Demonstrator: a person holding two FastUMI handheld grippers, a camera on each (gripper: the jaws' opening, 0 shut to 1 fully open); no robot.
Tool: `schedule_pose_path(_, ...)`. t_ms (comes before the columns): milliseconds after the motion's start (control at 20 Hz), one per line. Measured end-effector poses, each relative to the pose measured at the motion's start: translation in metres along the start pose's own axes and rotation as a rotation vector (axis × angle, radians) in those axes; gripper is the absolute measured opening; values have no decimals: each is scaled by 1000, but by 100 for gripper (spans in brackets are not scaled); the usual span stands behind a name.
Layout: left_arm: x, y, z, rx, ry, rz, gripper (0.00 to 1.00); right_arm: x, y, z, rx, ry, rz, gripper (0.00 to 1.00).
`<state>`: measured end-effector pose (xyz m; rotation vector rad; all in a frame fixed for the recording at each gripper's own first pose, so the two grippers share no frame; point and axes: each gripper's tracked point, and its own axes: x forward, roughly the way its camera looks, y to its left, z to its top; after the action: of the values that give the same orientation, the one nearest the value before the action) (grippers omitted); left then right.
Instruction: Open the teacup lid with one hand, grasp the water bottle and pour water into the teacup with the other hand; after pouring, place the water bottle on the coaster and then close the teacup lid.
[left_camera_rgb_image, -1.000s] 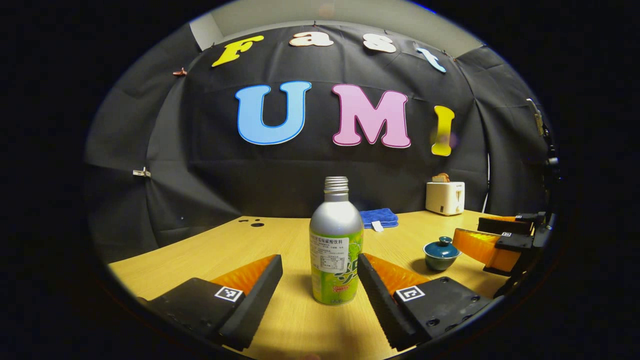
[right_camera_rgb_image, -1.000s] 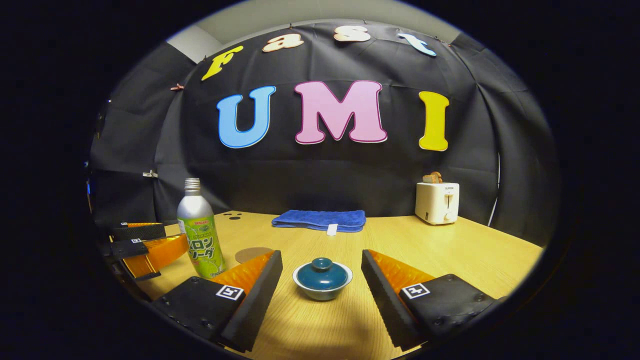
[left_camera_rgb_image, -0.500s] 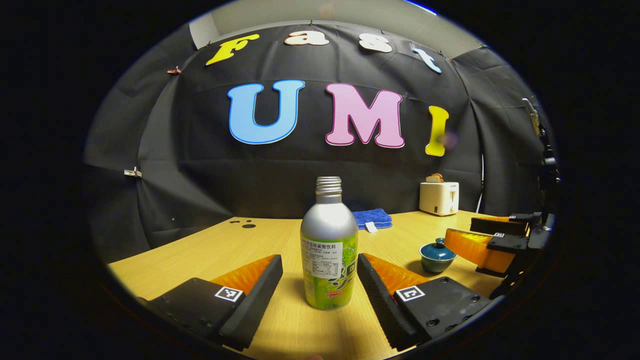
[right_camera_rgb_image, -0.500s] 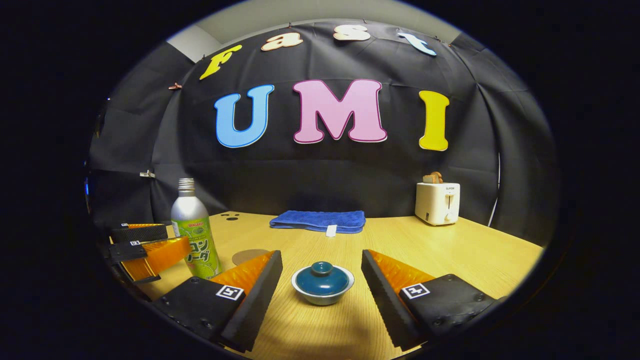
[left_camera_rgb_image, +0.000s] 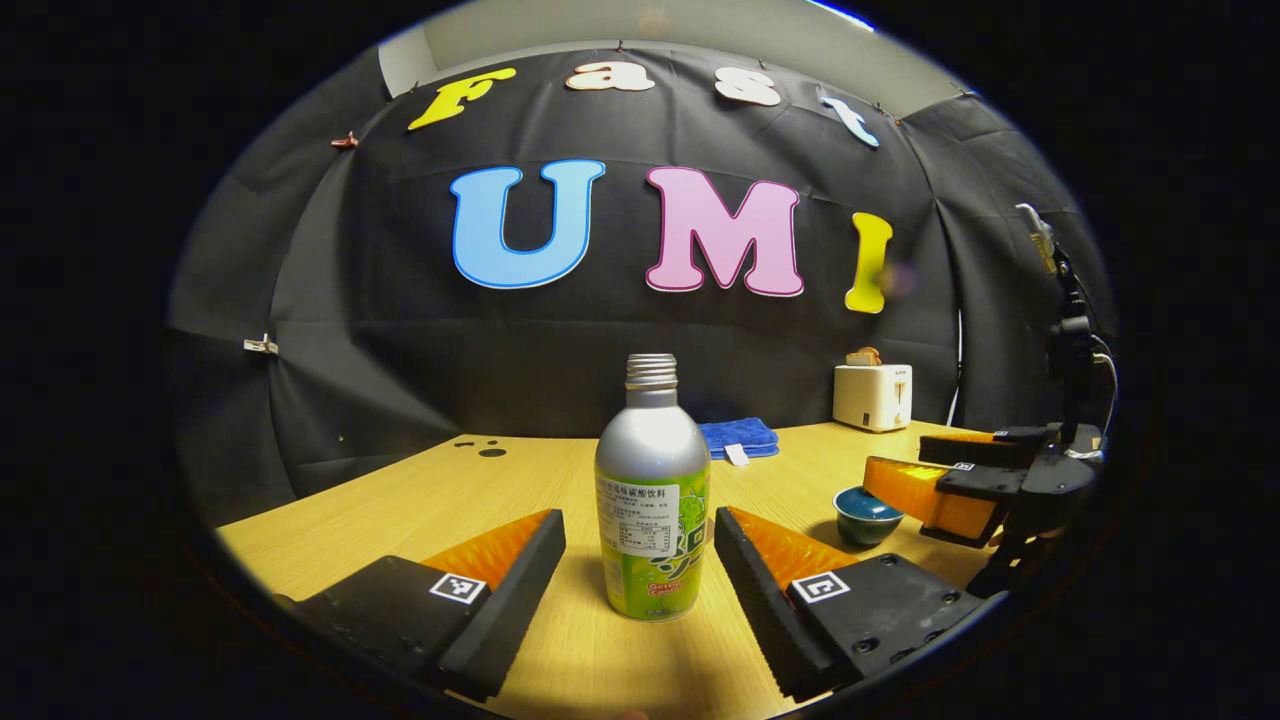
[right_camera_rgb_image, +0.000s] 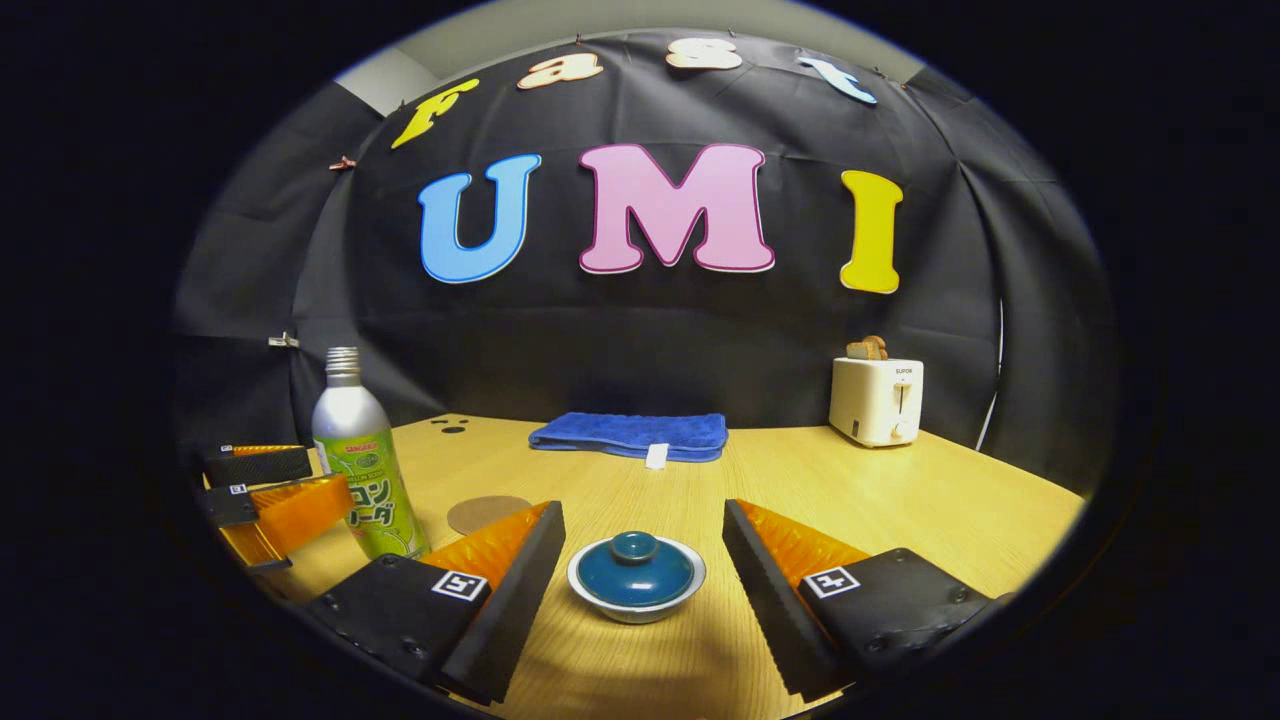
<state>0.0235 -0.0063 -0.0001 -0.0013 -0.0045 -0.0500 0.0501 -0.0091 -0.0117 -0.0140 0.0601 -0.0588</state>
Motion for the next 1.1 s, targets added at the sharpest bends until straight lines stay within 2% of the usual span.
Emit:
schedule_pose_path(350, 0, -1, 0, 0, 0, 1, 95, 22, -2, -13, -8, 91, -6, 96)
schedule_pose_path(450, 0, -1, 0, 0, 0, 1, 95, 26, -2, -16, -22, 114, -12, 83)
schedule_pose_path(500, -1, -1, -2, -1, 3, 0, 95, 28, 1, -20, -31, 132, -3, 71)
schedule_pose_path(600, -1, -1, -1, -1, 4, 0, 95, 30, 8, -26, -48, 171, 26, 61)
schedule_pose_path(700, -1, -2, -1, -1, 4, 0, 95, 34, 10, -28, -49, 182, 42, 55)
schedule_pose_path(850, -1, -1, 0, -1, 5, 1, 95, 32, 10, -25, -29, 179, 56, 55)
schedule_pose_path(950, -1, -1, -1, -1, 6, 1, 95, 33, 11, -26, -12, 177, 67, 50)
schedule_pose_path(1000, -1, -1, -1, -1, 6, 1, 95, 29, 9, -24, -3, 174, 68, 39)
schedule_pose_path(1100, -1, -1, -1, 0, 6, 1, 95, 31, 10, -24, 12, 171, 87, 31)
